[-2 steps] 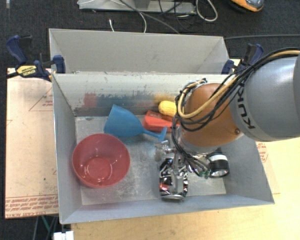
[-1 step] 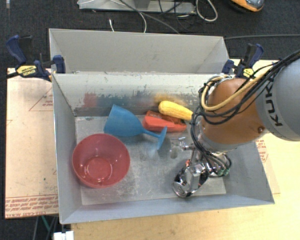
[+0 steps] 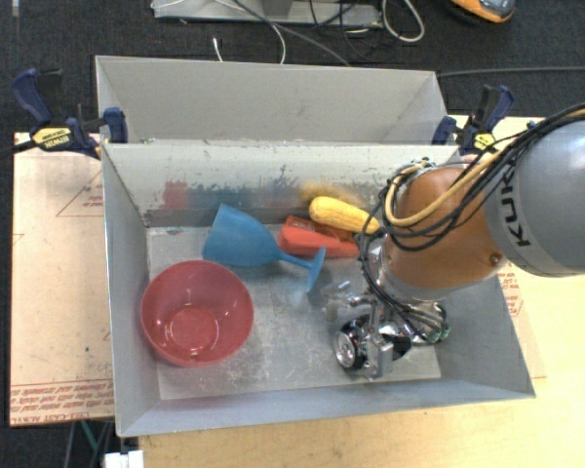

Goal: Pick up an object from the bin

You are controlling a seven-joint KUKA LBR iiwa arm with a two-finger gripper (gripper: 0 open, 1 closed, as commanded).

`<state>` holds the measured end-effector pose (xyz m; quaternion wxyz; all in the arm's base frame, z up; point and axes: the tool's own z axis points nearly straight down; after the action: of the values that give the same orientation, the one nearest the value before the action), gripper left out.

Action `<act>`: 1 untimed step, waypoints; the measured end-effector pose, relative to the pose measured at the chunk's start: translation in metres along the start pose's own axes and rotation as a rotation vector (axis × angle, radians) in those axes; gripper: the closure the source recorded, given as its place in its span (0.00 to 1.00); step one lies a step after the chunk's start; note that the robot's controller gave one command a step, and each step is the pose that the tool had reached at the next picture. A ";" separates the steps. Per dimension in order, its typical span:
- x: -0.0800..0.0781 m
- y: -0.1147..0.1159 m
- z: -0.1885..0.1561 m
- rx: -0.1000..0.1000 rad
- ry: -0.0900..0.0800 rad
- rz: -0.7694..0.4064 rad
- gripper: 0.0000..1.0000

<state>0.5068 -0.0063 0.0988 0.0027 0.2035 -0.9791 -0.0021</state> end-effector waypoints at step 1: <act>-0.057 -0.041 0.028 0.002 -0.018 0.341 0.00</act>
Offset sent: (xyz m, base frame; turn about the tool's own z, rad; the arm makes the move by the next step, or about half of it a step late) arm 0.0210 -0.0468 -0.0288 -0.0186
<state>0.5752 -0.0210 0.0700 -0.0058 0.0343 -0.9994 -0.0022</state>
